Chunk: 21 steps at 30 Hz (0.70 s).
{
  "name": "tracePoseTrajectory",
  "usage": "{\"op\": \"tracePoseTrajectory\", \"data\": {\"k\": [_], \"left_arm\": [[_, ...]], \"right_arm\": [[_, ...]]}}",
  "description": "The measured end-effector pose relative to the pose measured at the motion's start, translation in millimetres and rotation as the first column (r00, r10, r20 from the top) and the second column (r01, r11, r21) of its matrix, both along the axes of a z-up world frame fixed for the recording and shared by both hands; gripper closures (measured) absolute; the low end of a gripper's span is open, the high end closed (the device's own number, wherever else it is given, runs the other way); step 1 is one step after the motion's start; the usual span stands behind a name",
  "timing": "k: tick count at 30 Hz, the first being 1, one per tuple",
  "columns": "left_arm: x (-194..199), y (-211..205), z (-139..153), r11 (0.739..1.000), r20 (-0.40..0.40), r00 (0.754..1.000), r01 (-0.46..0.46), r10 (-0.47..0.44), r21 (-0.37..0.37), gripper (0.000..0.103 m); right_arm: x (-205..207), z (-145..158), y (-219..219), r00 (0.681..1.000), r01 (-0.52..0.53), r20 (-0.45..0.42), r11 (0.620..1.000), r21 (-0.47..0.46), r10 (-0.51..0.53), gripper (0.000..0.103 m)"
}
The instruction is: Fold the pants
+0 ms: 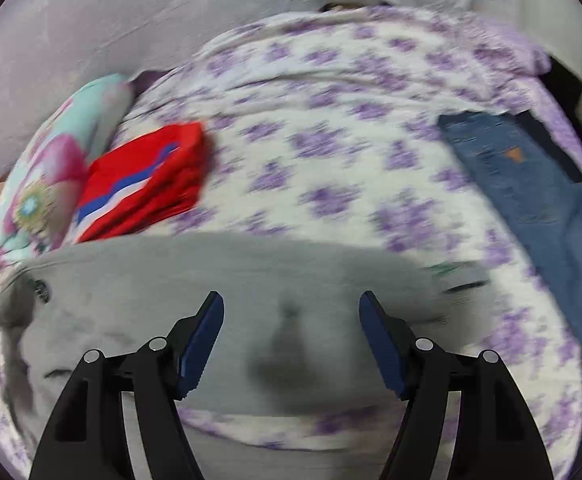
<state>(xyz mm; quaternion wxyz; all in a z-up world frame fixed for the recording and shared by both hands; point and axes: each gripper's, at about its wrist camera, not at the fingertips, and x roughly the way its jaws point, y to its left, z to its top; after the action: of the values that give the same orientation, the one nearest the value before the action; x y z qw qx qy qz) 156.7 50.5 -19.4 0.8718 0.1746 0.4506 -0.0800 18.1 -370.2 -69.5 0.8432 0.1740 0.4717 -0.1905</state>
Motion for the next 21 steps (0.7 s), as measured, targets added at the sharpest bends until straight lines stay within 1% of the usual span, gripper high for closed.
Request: {"op": "tracePoseTrajectory", "data": {"k": [2, 3, 4, 6, 7, 9, 10, 11, 12, 13, 14, 15, 16, 17, 18, 19, 20, 21], "left_arm": [[7.6, -11.2, -11.3, 0.993, -0.028, 0.994, 0.111, -0.11, 0.05, 0.014], [11.6, -13.5, -15.9, 0.991, -0.049, 0.991, 0.127, -0.125, 0.051, 0.02], [16.1, -14.9, -21.7, 0.989, -0.082, 0.987, 0.143, -0.14, 0.034, 0.045], [25.6, -19.3, -31.8, 0.986, -0.131, 0.978, 0.166, -0.162, 0.023, 0.079], [31.4, -21.1, -34.8, 0.986, -0.131, 0.979, 0.163, -0.159, 0.021, 0.087], [43.0, -20.5, -29.3, 0.992, -0.092, 0.989, 0.122, -0.119, 0.029, 0.091], [56.4, -12.1, -18.0, 0.998, -0.066, 0.996, 0.057, -0.058, -0.009, 0.091], [67.0, -2.7, -11.1, 0.998, -0.071, 0.997, 0.007, -0.011, -0.06, 0.091], [76.6, 4.6, -7.7, 0.995, -0.08, 0.996, -0.036, 0.028, -0.092, 0.09], [86.2, 7.0, -10.3, 0.994, -0.085, 0.994, -0.074, 0.067, -0.077, 0.089], [92.9, 6.8, -18.4, 0.995, -0.097, 0.991, -0.092, 0.088, -0.04, 0.088], [96.9, 6.0, -27.4, 0.995, -0.113, 0.989, -0.1, 0.098, -0.008, 0.084], [100.1, 6.2, -37.8, 0.994, -0.132, 0.986, -0.104, 0.106, 0.019, 0.076], [99.6, 6.6, -44.6, 0.993, -0.138, 0.984, -0.111, 0.115, 0.038, 0.07], [95.7, 8.4, -44.7, 0.991, -0.129, 0.982, -0.131, 0.135, 0.041, 0.063], [91.7, 12.1, -39.9, 0.989, -0.124, 0.981, -0.145, 0.146, 0.022, 0.054], [86.5, 16.8, -33.2, 0.988, -0.127, 0.98, -0.154, 0.152, -0.009, 0.047], [76.9, 25.3, -22.9, 0.985, -0.129, 0.98, -0.163, 0.155, -0.058, 0.032]], "right_arm": [[4.8, -6.0, 7.5, 1.0, -0.022, -0.01, 0.999, 0.029, 0.023, 0.031], [3.1, -8.4, 7.9, 0.999, -0.028, -0.018, 0.999, 0.029, 0.028, 0.031], [3.9, -10.6, 8.8, 0.999, -0.035, -0.035, 0.999, 0.025, 0.036, 0.031], [2.1, -13.8, 5.7, 0.998, -0.032, -0.048, 0.999, 0.024, 0.034, 0.031], [1.5, -16.2, 1.8, 0.998, -0.022, -0.053, 0.999, 0.03, 0.024, 0.031], [0.2, -19.0, -4.9, 0.998, 0.001, -0.06, 0.999, 0.048, 0.002, 0.031], [1.9, -19.4, -7.8, 0.999, 0.005, -0.052, 0.998, 0.062, -0.002, 0.031], [4.0, -19.1, -9.7, 0.999, 0.005, -0.04, 0.998, 0.065, -0.002, 0.031], [7.1, -20.3, -11.6, 0.999, 0.004, -0.034, 0.998, 0.06, -0.002, 0.029], [9.1, -22.9, -13.3, 0.999, 0.006, -0.035, 0.999, 0.054, -0.004, 0.02], [14.2, -31.4, -17.6, 0.999, 0.016, -0.047, 0.999, 0.041, -0.014, 0.015], [20.7, -47.1, -23.3, 0.997, 0.026, -0.074, 0.999, 0.034, -0.024, 0.01], [26.6, -61.6, -27.3, 0.993, 0.021, -0.114, 0.999, 0.036, -0.017, 0.011], [35.0, -81.9, -30.2, 0.982, -0.008, -0.19, 1.0, 0.022, 0.012, 0.011], [39.2, -84.3, -26.0, 0.978, -0.052, -0.203, 0.998, -0.025, 0.046, 0.011], [41.8, -79.8, -22.5, 0.977, -0.068, -0.207, 0.996, -0.053, 0.056, 0.011], [42.1, -70.9, -20.7, 0.978, -0.07, -0.198, 0.996, -0.054, 0.058, 0.011], [40.1, -65.2, -20.7, 0.983, -0.067, -0.176, 0.997, -0.038, 0.06, 0.011]]}}
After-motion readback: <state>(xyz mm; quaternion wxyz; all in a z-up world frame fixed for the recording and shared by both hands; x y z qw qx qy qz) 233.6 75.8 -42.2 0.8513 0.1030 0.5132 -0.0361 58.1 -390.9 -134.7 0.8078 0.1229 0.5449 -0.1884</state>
